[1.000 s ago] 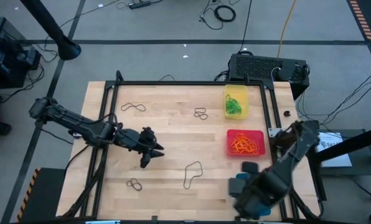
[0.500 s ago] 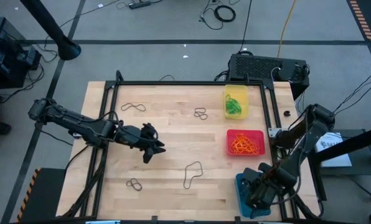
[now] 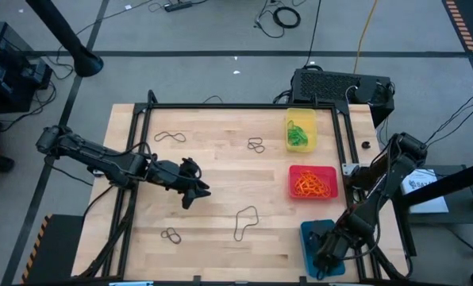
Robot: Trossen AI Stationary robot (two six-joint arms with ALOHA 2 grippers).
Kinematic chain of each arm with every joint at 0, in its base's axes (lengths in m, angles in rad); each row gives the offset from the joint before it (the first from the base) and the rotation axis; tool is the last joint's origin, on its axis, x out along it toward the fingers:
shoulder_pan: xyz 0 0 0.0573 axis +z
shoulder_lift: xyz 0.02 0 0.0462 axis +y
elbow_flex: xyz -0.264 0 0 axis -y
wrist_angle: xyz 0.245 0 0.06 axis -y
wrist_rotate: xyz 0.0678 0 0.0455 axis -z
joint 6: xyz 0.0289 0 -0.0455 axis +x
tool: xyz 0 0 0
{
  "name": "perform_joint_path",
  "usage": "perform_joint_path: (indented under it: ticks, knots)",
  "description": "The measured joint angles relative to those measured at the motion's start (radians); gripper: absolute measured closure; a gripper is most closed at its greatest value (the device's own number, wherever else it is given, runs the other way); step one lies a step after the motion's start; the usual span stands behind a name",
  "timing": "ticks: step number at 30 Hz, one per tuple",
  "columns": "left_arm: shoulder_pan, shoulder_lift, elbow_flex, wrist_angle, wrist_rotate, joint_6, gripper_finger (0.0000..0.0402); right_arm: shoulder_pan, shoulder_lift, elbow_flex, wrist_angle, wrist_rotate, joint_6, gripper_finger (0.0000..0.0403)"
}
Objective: Sort rubber bands into baskets
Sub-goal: Put the violet rubber band into the blue bin
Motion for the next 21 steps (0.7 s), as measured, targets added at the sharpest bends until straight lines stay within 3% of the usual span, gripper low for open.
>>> perform_joint_path:
  ticks: [10,16,21]
  knots:
    - [-0.004,0.0,0.0,-0.007,0.012,0.001,0.0246,-0.038,-0.004,0.001,0.181,-0.016,-0.005,0.0231]
    - [-0.04,0.0,0.0,-0.094,0.15,0.0,0.0246,-0.117,-0.004,0.001,0.351,0.052,-0.105,0.0227]
    - [-0.13,0.0,0.0,-0.239,0.212,-0.096,0.0246,-0.193,-0.001,0.001,0.512,0.187,-0.342,0.0236]
